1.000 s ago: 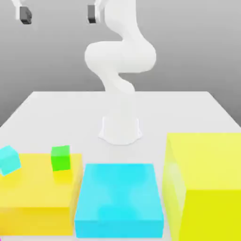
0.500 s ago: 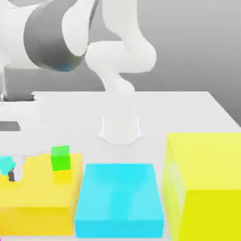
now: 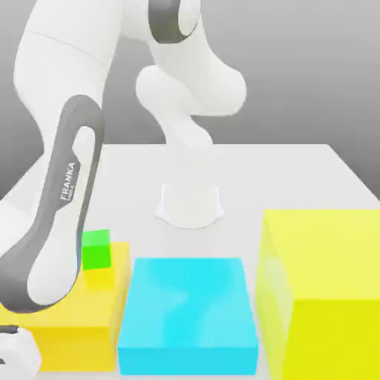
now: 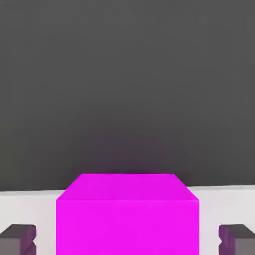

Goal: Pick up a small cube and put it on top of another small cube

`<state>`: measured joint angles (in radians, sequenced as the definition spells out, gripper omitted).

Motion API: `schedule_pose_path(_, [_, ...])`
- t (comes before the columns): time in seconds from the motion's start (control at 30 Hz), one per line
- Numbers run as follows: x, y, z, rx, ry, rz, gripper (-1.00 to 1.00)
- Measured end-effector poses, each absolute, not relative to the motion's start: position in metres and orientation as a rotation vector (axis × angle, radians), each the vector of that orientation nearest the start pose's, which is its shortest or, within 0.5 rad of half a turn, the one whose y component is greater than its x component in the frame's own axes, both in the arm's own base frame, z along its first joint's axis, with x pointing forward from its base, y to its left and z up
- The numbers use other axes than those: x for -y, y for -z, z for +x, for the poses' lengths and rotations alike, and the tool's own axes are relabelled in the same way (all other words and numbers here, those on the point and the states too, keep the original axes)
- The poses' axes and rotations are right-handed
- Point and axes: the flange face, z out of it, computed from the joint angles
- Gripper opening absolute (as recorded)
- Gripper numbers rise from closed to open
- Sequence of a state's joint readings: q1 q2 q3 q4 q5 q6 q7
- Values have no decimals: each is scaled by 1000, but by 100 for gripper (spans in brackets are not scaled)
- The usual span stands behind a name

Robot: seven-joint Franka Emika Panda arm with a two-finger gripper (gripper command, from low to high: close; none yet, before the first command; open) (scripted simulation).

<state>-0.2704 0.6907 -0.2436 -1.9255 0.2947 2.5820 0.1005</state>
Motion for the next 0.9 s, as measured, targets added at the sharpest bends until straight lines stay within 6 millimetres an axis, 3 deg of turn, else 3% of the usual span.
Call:
schedule_pose_path(0.13, [305,-136,536,-1240,-1,-2885,-100])
schedule_pose_path(0.23, [306,-178,536,-1239,-1,-2885,-100])
schedule_pose_path(0.27, [297,-191,540,-1233,-4,-2880,-100])
schedule_pose_path(0.43, [185,-235,591,-1143,-45,-2842,-100])
schedule_pose_path(0.6, [60,-286,617,-1053,-87,-2841,-100])
schedule_pose_path(0.77, [-66,-344,611,-974,-106,-2877,-100])
schedule_pose_path(0.9, [-166,-393,583,-922,-91,-2929,-100])
